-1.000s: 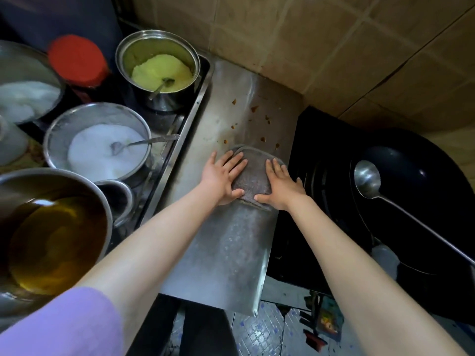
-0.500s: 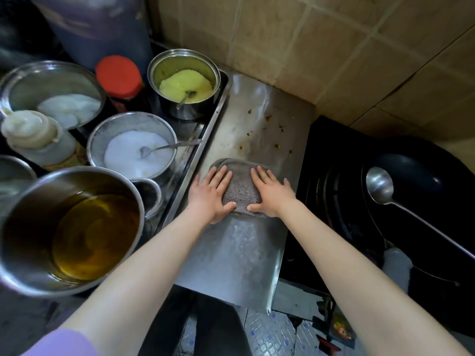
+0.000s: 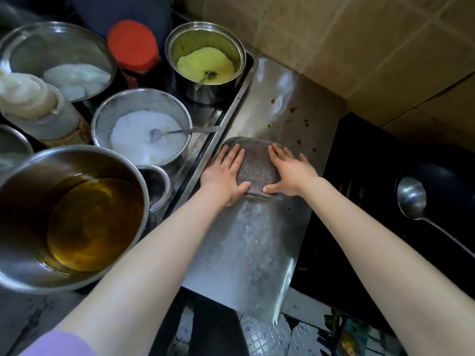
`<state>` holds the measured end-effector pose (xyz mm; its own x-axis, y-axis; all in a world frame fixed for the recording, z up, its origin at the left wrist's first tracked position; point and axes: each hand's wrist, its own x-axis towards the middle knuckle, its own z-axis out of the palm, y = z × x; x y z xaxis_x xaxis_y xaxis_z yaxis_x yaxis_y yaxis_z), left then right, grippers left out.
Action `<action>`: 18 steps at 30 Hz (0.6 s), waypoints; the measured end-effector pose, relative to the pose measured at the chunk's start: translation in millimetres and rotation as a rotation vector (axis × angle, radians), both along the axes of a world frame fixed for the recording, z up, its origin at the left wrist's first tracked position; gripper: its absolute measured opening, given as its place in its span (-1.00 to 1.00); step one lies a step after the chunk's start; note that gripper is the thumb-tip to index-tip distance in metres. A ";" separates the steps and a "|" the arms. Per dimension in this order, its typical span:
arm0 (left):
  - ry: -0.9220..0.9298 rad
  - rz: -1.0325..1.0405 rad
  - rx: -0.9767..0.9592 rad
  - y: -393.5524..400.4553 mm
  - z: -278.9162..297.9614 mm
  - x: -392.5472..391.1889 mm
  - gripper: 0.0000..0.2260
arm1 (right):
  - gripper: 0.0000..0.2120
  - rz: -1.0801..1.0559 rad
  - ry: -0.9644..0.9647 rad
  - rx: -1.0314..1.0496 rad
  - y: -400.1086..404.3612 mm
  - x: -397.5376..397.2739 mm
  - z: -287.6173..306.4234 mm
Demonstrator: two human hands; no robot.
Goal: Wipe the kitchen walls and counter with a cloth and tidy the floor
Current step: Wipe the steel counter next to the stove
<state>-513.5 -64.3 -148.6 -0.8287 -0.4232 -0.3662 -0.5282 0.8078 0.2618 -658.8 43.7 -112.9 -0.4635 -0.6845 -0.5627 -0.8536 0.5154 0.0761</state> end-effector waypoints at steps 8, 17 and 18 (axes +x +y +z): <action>0.036 0.034 0.022 -8.4 -3.7 -18.5 -0.28 | 0.05 0.032 0.039 -0.003 -12.6 -20.6 -0.5; 0.026 -0.022 -0.061 -17.3 -4.7 -42.5 -0.29 | 0.04 0.002 0.053 -0.036 -13.1 -41.0 -7.0; 0.026 -0.032 -0.073 -18.4 -5.4 -46.0 -0.30 | 0.04 -0.004 0.050 -0.036 -12.8 -43.9 -7.4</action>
